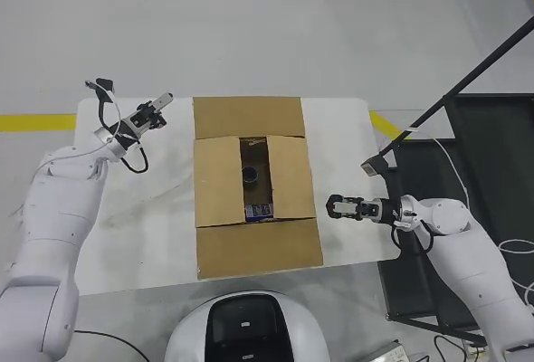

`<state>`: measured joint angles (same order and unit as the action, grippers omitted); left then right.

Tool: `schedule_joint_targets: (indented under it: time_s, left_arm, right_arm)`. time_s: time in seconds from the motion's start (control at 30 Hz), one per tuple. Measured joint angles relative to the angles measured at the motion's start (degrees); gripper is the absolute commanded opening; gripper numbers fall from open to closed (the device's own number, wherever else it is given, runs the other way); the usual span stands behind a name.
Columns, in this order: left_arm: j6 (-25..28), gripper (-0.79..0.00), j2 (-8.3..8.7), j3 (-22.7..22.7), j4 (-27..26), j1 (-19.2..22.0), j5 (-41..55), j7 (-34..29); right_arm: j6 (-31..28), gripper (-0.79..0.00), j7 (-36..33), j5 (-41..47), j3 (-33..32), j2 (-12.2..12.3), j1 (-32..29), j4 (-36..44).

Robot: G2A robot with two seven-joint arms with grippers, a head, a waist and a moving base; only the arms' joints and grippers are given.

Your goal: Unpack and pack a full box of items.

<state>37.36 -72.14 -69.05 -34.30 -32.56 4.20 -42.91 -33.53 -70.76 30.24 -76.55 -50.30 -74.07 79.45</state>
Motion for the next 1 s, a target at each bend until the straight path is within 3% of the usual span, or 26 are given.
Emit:
schedule_joint_targets:
  time_s: [0.13, 0.37, 0.6, 1.0]
  left_arm:
    - [-0.7, 0.000, 0.14, 0.2, -0.7, -0.3, -1.0, 0.9]
    - [-4.4, 0.000, -0.14, 2.9, -3.0, -0.7, -10.9, 9.0]
    - [-4.6, 0.000, -2.62, 6.9, 3.8, 2.7, -12.3, 13.8]
    - [-5.2, 0.000, -7.46, 10.9, 13.3, 8.5, -7.4, 11.2]
  right_arm:
    - [0.9, 0.000, 1.0, -1.1, -0.2, 0.1, -0.2, 0.3]
    - [7.1, 0.000, 2.7, -5.5, -2.8, 0.9, -4.2, 2.6]
    - [11.4, 0.000, 2.0, -8.7, -4.6, 1.6, -8.4, 3.4]
    - [14.3, 0.000, 3.0, -13.6, 1.3, 0.8, -7.8, 6.0]
